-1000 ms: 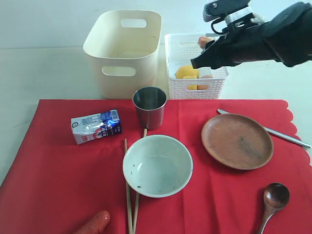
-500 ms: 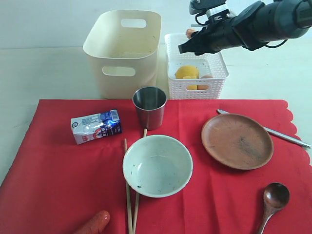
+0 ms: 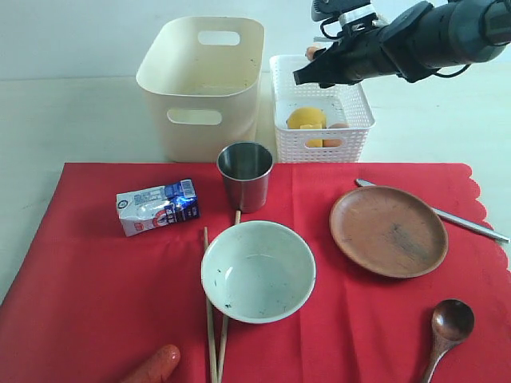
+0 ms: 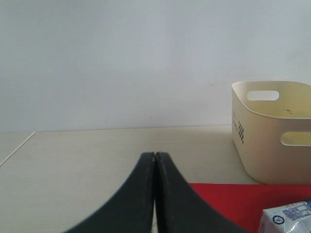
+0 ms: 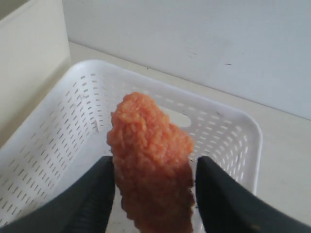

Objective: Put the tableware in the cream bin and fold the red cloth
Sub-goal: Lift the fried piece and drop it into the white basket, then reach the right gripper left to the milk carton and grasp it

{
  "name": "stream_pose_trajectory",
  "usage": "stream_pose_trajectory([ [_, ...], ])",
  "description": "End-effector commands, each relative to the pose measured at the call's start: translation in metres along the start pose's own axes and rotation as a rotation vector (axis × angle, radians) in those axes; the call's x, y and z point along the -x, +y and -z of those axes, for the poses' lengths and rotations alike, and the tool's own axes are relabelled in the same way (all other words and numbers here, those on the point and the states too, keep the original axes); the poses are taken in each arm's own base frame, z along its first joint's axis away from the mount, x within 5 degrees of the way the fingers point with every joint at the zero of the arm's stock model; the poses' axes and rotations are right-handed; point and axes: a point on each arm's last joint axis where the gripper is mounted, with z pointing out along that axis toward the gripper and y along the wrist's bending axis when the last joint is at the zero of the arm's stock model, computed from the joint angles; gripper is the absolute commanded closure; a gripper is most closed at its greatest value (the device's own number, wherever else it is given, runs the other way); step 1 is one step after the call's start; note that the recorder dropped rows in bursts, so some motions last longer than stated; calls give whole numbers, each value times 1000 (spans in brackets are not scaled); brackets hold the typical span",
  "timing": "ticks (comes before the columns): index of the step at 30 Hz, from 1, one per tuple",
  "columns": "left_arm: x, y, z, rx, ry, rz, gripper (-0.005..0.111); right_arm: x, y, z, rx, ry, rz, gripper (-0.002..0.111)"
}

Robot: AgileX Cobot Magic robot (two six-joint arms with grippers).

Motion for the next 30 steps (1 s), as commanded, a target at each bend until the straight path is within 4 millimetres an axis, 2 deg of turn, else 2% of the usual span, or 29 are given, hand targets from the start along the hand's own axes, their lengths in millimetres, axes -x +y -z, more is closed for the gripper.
stream_pose_trajectory([
  [1,-1,0,0,0,-1,12,104,4,-2,1,-14,-17,-1,38],
  [5,-1,0,0,0,-1,12,104,4,-2,1,-13,-17,-64,16],
  [7,-1,0,0,0,-1,12,104,4,-2,1,-13,-17,-72,10],
  [9,-1,0,0,0,-1,12,104,5,1,4,28,1,-69,8],
  [13,-1,0,0,0,-1,12,104,14,10,20,147,40,8,13],
  [16,-1,0,0,0,-1,12,104,28,14,40,199,44,38,27],
  [24,-1,0,0,0,-1,12,104,67,23,114,320,60,127,90],
  [27,-1,0,0,0,-1,12,104,73,37,136,394,65,203,107],
  [30,-1,0,0,0,-1,12,104,75,55,149,466,78,264,108],
])
